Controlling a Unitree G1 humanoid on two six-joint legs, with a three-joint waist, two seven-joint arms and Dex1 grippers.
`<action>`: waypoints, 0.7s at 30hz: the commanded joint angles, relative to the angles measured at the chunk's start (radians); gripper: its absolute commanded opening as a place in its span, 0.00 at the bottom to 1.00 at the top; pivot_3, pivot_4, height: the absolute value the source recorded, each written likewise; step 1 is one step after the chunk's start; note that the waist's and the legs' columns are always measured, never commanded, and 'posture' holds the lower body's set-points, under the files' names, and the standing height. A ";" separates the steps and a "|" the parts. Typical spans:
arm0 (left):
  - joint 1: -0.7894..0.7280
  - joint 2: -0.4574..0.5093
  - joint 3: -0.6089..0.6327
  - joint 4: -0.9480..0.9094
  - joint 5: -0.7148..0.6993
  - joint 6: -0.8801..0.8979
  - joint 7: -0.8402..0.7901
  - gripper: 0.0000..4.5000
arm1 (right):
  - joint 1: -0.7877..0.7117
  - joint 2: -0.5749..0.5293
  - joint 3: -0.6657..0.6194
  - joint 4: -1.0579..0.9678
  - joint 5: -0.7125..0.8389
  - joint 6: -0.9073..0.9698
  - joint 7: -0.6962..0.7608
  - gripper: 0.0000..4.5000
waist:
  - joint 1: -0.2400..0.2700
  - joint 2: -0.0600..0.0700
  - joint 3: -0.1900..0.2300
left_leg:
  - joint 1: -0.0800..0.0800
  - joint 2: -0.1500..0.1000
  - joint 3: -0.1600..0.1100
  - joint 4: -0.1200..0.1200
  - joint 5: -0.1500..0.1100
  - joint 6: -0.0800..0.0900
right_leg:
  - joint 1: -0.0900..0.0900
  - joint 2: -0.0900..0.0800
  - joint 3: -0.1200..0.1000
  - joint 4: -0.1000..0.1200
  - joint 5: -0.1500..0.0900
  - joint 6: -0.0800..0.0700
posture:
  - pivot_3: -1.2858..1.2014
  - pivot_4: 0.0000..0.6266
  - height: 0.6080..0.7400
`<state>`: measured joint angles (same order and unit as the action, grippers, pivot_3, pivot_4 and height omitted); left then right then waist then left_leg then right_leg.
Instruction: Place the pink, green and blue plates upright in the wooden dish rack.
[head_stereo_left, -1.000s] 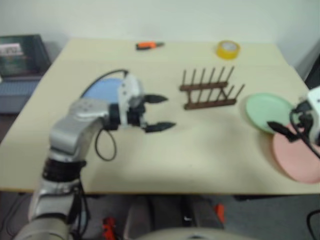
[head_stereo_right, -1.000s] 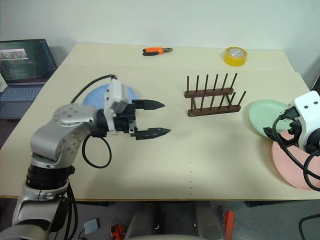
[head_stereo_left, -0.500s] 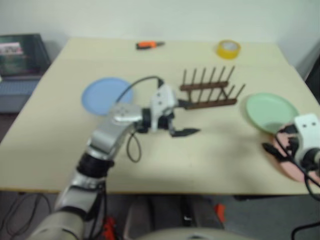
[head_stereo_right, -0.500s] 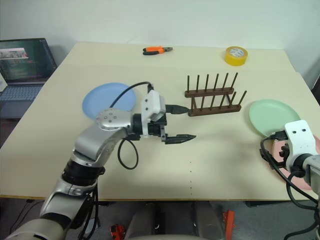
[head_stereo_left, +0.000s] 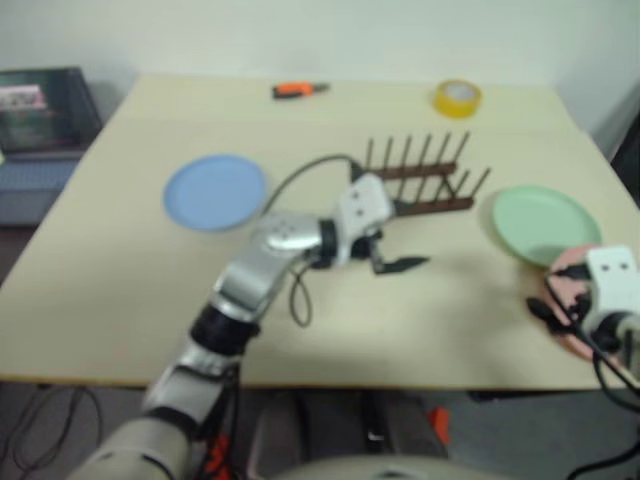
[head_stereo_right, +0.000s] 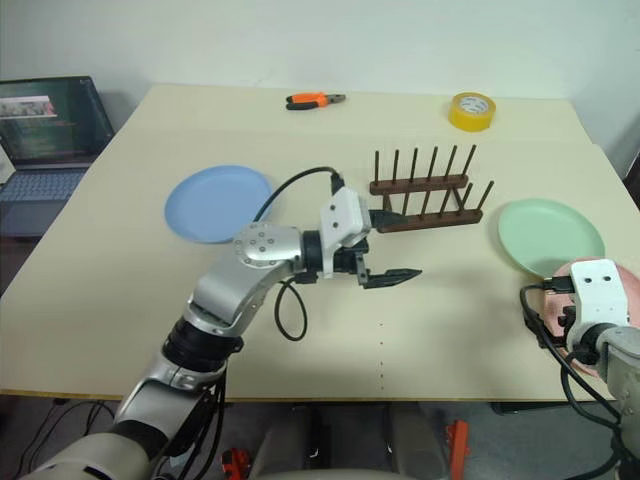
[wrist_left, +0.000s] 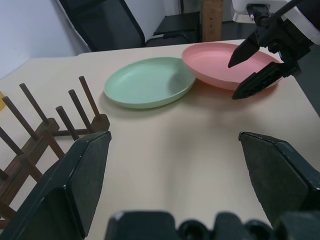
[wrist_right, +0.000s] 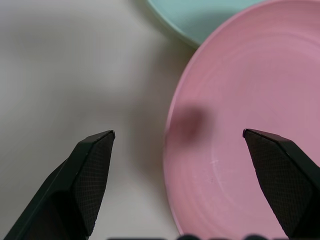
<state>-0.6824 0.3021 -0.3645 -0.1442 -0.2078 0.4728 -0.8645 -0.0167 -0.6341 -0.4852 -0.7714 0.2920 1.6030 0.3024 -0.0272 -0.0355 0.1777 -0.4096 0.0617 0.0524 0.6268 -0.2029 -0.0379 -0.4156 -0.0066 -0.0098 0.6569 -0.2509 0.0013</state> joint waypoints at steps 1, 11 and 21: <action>-0.022 -0.005 0.002 -0.019 0.012 -0.016 0.005 1.00 | 0.013 0.001 0.013 0.019 -0.031 -0.036 -0.023 0.91 | 0.000 0.000 0.000 | 0.000 0.000 0.000 0.000 0.000 0.000 | 0.000 0.000 0.000 0.000 0.000 0.000 | 0.52 0.24 1.00; -0.027 -0.004 0.010 -0.014 0.018 -0.015 0.007 1.00 | 0.014 -0.005 0.027 0.027 -0.036 -0.061 -0.027 0.18 | 0.000 0.000 0.000 | 0.000 0.000 0.000 0.000 0.000 0.000 | 0.000 0.000 0.000 0.000 0.000 0.000 | 0.52 0.24 1.00; -0.040 -0.009 0.013 0.023 0.028 -0.037 0.010 1.00 | -0.027 -0.084 0.024 -0.008 -0.033 -0.021 0.008 0.01 | -0.001 0.000 0.000 | 0.000 0.000 0.000 0.001 0.000 0.000 | 0.000 0.000 0.000 0.000 0.000 0.000 | 0.52 0.24 1.00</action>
<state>-0.7011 0.3031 -0.3643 -0.1065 -0.1815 0.4629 -0.8604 -0.0250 -0.6895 -0.4457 -0.7435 0.2582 1.5721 0.3046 -0.0278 -0.0352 0.1775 -0.4099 0.0614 0.0527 0.6276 -0.2029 -0.0379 -0.4156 -0.0067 -0.0095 0.6570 -0.2507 0.0017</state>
